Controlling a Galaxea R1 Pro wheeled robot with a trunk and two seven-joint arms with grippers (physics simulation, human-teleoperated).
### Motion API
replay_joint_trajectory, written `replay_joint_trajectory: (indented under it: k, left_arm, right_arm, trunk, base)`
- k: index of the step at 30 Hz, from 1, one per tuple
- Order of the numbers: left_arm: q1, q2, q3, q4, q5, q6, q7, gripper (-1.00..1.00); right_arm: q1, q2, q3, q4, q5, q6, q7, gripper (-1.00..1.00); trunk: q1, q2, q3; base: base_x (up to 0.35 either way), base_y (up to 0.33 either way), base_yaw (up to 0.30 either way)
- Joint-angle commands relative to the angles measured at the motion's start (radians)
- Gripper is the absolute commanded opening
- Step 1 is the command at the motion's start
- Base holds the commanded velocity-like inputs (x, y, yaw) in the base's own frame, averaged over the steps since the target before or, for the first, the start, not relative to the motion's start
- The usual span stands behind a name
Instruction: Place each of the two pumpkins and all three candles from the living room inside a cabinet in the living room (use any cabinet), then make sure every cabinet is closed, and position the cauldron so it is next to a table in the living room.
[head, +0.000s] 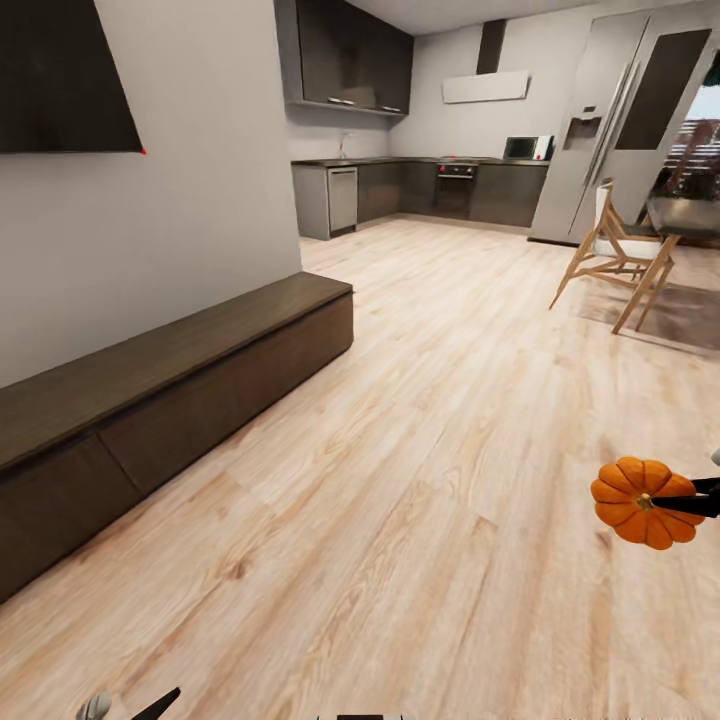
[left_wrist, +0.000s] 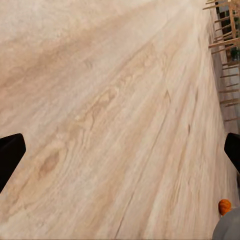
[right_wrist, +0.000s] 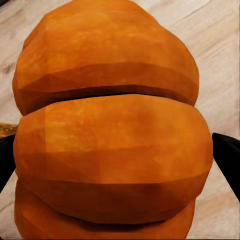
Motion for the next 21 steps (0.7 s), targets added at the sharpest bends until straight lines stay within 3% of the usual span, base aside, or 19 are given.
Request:
replay_joint_trajectory:
  k: [1,12,21]
  left_arm:
    - [0.0,0.0,0.002,0.0,-0.001,0.005,-0.004,1.0]
    - [0.0,0.0,0.002,0.0,-0.001,0.004,-0.004,1.0]
    - [0.0,0.0,0.001,0.0,-0.001,0.004,-0.004,1.0]
  right_arm:
    - [-0.001,0.001,-0.004,0.0,0.004,0.011,0.005,-1.0]
    - [-0.001,0.001,-0.005,-0.001,0.004,0.011,0.005,-1.0]
    - [-0.001,0.001,-0.005,-0.001,0.003,0.011,0.005,-1.0]
  trunk:
    - [0.0,0.0,-0.001]
    - [0.0,0.0,-0.001]
    - [0.0,0.0,-0.001]
  base:
    - [0.147,-0.284,-0.254]
    - [0.242,-0.216,-0.051]
    - [0.326,-0.061,-0.004]
